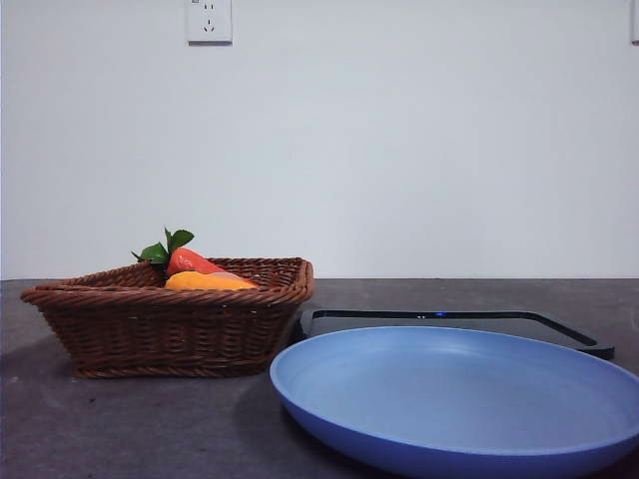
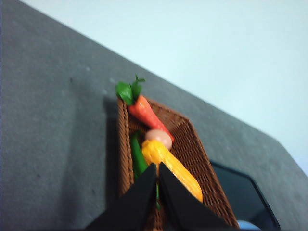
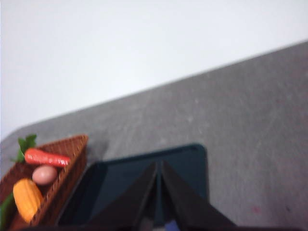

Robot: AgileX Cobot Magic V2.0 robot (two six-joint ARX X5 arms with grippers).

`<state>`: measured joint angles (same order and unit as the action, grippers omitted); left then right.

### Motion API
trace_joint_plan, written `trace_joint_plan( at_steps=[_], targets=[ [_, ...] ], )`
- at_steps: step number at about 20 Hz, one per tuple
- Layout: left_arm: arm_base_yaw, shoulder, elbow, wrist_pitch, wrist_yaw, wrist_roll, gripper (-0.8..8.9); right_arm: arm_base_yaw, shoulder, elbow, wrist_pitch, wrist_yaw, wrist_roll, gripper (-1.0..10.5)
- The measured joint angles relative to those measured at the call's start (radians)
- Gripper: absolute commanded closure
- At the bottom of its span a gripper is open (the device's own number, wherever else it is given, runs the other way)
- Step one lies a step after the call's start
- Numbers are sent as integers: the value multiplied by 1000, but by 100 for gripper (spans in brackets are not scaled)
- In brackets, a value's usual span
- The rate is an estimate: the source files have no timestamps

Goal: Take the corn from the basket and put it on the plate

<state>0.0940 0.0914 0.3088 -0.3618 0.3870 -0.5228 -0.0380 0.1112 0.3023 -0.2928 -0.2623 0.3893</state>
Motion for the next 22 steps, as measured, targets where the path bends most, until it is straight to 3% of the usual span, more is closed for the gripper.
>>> trace_joint_plan(
  at_steps=[5,12,16,22],
  targets=[
    [0,109,134,-141,44,85,806,0,142,168,-161,-53,-91,945],
    [-1,288,283,-381,135,293,806,11,378,381,-431,-170,-284,945],
    [-30,364,342,-467,140,396,806,53,480,451,-557,-188,-382,945],
    [-99,406,370,-515,141,439,806,150,528,458,-600,-188,-420,945]
  ],
)
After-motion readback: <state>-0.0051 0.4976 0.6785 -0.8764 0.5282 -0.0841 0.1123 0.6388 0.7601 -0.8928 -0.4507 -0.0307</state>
